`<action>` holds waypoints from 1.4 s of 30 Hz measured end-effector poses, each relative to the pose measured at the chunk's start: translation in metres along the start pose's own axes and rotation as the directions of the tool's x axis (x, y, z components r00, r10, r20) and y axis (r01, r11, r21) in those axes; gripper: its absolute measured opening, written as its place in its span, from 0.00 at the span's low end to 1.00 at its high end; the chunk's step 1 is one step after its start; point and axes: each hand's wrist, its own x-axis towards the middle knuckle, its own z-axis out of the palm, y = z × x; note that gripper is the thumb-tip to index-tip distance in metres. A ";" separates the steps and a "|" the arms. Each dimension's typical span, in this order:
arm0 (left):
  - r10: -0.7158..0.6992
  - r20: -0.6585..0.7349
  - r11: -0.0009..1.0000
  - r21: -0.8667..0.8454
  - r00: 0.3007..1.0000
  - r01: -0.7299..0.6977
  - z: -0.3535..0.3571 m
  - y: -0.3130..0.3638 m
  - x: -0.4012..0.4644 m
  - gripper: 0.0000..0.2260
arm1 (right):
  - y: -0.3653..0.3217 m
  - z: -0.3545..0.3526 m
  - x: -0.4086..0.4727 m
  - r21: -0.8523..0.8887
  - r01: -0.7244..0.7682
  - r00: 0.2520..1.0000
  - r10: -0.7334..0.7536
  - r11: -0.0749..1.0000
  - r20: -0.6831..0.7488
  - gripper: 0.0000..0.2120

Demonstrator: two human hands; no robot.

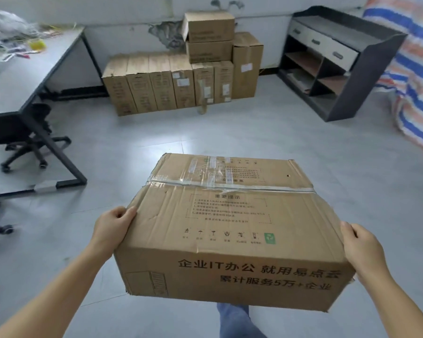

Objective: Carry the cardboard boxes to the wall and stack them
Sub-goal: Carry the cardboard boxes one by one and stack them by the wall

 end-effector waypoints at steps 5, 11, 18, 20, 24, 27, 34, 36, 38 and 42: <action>-0.051 -0.032 0.999 0.000 0.998 0.051 0.026 0.029 0.071 0.18 | -0.040 0.036 0.094 -0.017 0.026 0.998 -0.025 1.000 0.051 0.18; -0.114 -0.081 0.993 -0.011 0.990 0.113 0.044 0.068 0.146 0.19 | -0.105 0.069 0.199 -0.062 0.093 0.988 -0.085 0.994 0.126 0.18; -0.195 -0.122 0.976 -0.119 0.973 0.181 0.040 0.086 0.231 0.17 | -0.186 0.126 0.292 -0.084 0.205 0.963 -0.185 0.975 0.195 0.19; -0.207 -0.126 0.973 -0.132 0.970 0.191 0.039 0.086 0.265 0.17 | -0.210 0.148 0.316 -0.089 0.212 0.958 -0.189 0.973 0.214 0.19; -0.219 -0.125 0.970 -0.135 0.968 0.203 0.039 0.082 0.347 0.20 | -0.256 0.202 0.371 -0.068 0.221 0.955 -0.202 0.973 0.219 0.19; -0.212 -0.124 0.971 -0.139 0.969 0.195 0.038 0.091 0.421 0.21 | -0.300 0.242 0.414 -0.077 0.215 0.957 -0.194 0.974 0.216 0.18; -0.150 -0.127 0.987 -0.075 0.981 0.141 0.018 0.141 0.585 0.20 | -0.398 0.317 0.502 -0.076 0.194 0.967 -0.177 0.978 0.181 0.18; -0.140 -0.110 0.988 -0.082 0.984 0.132 0.018 0.157 0.628 0.20 | -0.420 0.335 0.527 -0.083 0.173 0.974 -0.158 0.981 0.160 0.19; -0.132 -0.102 0.988 -0.095 0.986 0.122 0.020 0.170 0.672 0.19 | -0.443 0.351 0.556 -0.084 0.169 0.976 -0.155 0.982 0.150 0.19; -0.143 -0.106 0.987 -0.082 0.984 0.135 0.035 0.189 0.761 0.20 | -0.492 0.388 0.626 -0.091 0.192 0.972 -0.177 0.977 0.157 0.19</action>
